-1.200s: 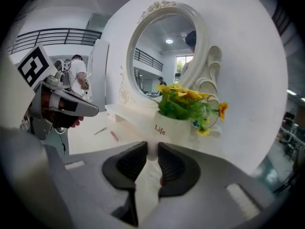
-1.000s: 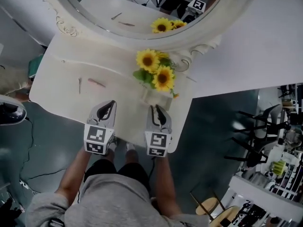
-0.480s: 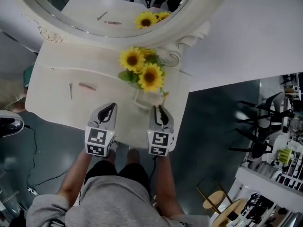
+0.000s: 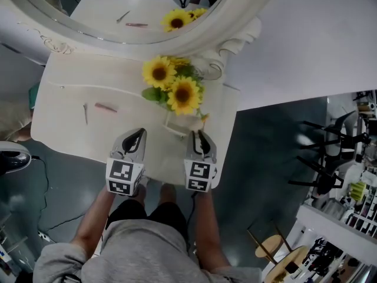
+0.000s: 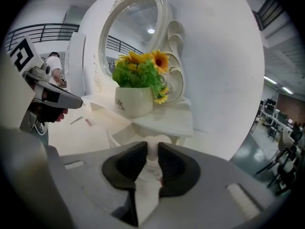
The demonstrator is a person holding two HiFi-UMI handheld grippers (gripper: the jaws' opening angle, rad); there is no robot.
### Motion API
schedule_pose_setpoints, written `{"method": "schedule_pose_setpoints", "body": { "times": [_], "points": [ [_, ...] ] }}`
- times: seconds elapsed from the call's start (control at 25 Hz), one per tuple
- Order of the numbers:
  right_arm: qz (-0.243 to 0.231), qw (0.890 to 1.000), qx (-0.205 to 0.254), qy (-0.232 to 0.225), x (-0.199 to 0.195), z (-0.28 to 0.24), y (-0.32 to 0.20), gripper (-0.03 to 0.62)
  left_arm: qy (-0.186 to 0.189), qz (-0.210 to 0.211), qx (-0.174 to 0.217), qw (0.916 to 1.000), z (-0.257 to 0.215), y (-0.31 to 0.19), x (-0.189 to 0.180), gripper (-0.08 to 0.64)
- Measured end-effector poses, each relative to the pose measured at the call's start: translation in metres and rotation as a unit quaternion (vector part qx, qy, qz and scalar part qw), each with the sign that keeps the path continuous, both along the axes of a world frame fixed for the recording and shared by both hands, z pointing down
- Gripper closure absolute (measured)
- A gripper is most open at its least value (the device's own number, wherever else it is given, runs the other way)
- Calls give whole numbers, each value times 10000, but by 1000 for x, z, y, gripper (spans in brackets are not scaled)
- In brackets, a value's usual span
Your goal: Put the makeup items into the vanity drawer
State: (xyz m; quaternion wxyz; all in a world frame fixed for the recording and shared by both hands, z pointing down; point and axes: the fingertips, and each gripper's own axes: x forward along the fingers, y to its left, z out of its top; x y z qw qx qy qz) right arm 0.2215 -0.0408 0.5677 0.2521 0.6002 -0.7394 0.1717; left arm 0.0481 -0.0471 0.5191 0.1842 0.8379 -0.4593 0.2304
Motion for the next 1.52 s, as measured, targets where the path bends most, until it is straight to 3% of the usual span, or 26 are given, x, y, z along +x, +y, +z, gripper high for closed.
{"method": "schedule_pose_setpoints", "body": {
  "times": [0.24,0.32,0.72,1.52],
  "points": [
    [137,9998,72,-141,2,1,0,488,-24,-9,-30,10000,2,1,1,549],
    [176,9995,106,-223,1,-1,0,451,-25,-10,-27,10000,1,2,1,549],
    [70,9996,194,-182,0,-11,4,449,-11,-33,98,9999,-9,6,2,549],
    [-431,9889,1382,-326,-40,-142,0,449,86,-397,1232,9916,-117,7,-24,549]
  ]
}}
